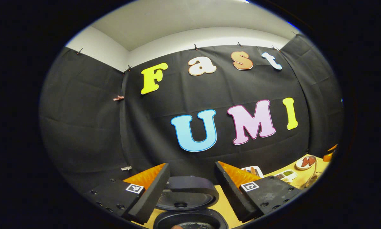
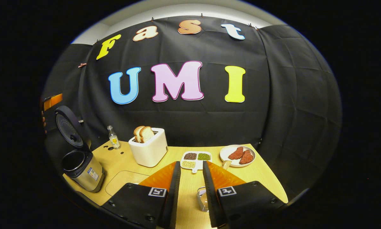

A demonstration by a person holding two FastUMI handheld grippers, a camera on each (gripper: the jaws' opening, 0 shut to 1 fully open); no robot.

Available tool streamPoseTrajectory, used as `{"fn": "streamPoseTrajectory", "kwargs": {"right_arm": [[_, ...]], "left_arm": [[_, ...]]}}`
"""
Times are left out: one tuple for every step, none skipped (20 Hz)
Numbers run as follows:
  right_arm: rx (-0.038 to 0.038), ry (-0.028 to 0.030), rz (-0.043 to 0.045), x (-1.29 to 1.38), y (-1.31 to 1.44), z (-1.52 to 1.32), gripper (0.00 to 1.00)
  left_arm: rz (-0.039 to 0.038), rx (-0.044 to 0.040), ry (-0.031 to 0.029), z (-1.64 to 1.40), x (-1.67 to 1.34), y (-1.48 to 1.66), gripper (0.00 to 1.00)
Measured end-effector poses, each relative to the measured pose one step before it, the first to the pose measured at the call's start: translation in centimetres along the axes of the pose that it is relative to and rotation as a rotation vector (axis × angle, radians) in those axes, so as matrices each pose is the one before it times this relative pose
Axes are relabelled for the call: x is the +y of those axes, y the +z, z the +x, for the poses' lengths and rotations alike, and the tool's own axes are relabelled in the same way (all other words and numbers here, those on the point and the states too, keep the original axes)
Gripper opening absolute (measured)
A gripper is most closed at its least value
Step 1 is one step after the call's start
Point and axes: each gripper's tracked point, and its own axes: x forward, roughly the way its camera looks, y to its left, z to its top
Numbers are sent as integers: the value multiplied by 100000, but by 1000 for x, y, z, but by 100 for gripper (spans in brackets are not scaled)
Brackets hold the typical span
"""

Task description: Close the left gripper, press the button to open the rice cooker; take a wooden spoon from the chopstick holder with the right hand, scoop a spoonful of rice and pour it into the rice cooker, then put the wooden spoon back into the chopstick holder.

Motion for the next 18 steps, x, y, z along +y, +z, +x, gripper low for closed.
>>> {"fn": "streamPoseTrajectory", "kwargs": {"right_arm": [[-297, 447, -243, 258, 137, -93, 40], [-328, 393, -1, 193, 223, -140, 44], [-216, 272, 98, 91, 174, -84, 44], [-288, 163, 101, 86, 179, 5, 44], [-319, 69, 27, 144, 172, 4, 44], [-272, 297, -11, 99, 175, -5, 48], [94, 84, -118, 37, 83, -13, 48], [-139, 31, 99, 60, 139, -31, 44], [-134, 100, 335, 123, 122, 8, 44], [-20, 273, 502, 143, 52, -2, 44], [168, 304, 123, 221, 0, -105, 44], [123, 372, -319, 127, -94, 5, 44], [111, 233, -319, 65, -46, -48, 44], [-91, 153, -8, 80, -16, -13, 44], [217, -101, 322, -14, -117, -31, 44], [557, -101, 568, -13, -176, -22, 43], [433, -95, 428, -39, -161, -104, 43], [77, -66, 255, -71, -131, -4, 44]], "left_arm": [[842, 612, -170, 626, 370, -83, 92], [-476, 790, 183, 534, 285, -329, 99], [-2033, 1571, 596, 498, 347, -465, 99], [-476, 1250, 1534, 363, 588, -413, 99], [1128, 908, 1054, 442, 493, -234, 95], [363, 1297, 424, 592, 331, -336, 95], [-1234, 2621, -648, 493, -75, -755, 99], [-2108, 2433, -764, 370, 3, -591, 95], [-1850, 3790, -484, 395, -124, -788, 95], [304, 826, 788, 291, 391, -210, 95], [917, 314, 599, 225, 17, 79, 96], [1140, 487, -5, 330, -98, 172, 96], [364, 94, -8, 183, 38, 164, 95], [-139, 614, -226, 117, -53, -91, 95], [-1187, 1479, -1078, 241, -144, -452, 95], [133, 783, 343, -73, 112, -174, 96], [247, -225, -779, 245, -142, 157, 99], [-614, 1705, 56, -33, 86, -298, 99]]}}
